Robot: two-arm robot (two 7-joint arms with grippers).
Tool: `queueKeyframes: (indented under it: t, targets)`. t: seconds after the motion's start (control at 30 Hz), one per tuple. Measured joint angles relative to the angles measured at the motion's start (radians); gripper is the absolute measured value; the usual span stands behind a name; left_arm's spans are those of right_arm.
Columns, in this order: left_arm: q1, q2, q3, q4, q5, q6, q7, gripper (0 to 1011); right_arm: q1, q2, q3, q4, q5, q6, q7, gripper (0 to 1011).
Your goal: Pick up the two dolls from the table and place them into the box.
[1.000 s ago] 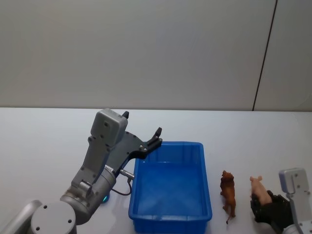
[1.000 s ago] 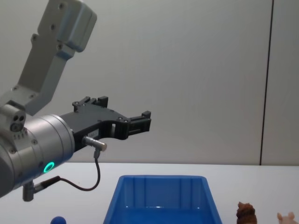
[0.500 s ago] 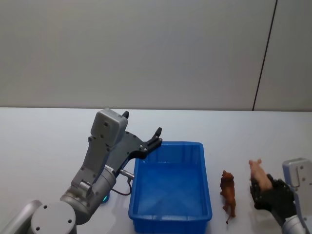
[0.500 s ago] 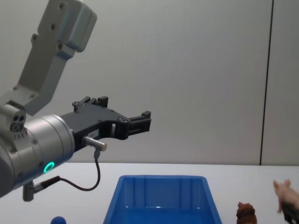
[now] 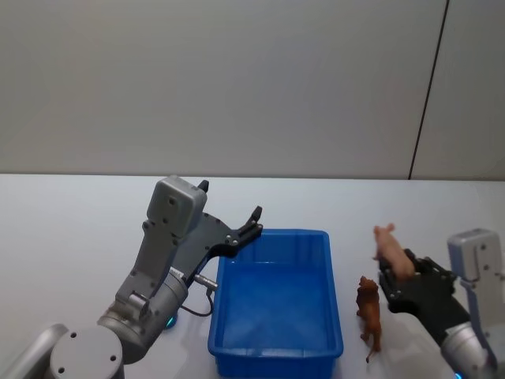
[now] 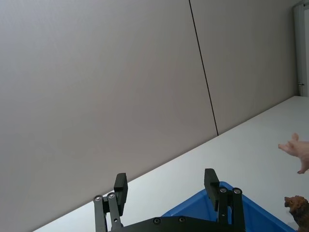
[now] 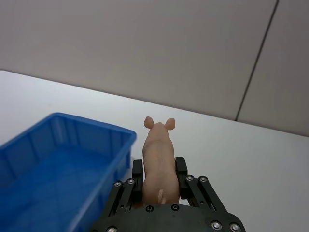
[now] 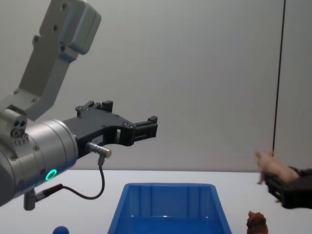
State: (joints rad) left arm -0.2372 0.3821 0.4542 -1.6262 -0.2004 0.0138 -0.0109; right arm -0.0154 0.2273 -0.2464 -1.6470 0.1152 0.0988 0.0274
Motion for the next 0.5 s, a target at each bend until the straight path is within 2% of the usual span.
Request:
queueKeyframes:
  t: [0.2,0.5]
  targets:
    - [0.0,0.0,0.0,0.0,0.0,0.0,0.0,1001,0.032,-0.026,-0.018,0.011,-0.003,0.014,0.062,386]
    - [0.0,0.0,0.0,0.0,0.0,0.0,0.0,1001,0.093,-0.084,-0.054,0.082,-0.03,0.038,0.137,386]
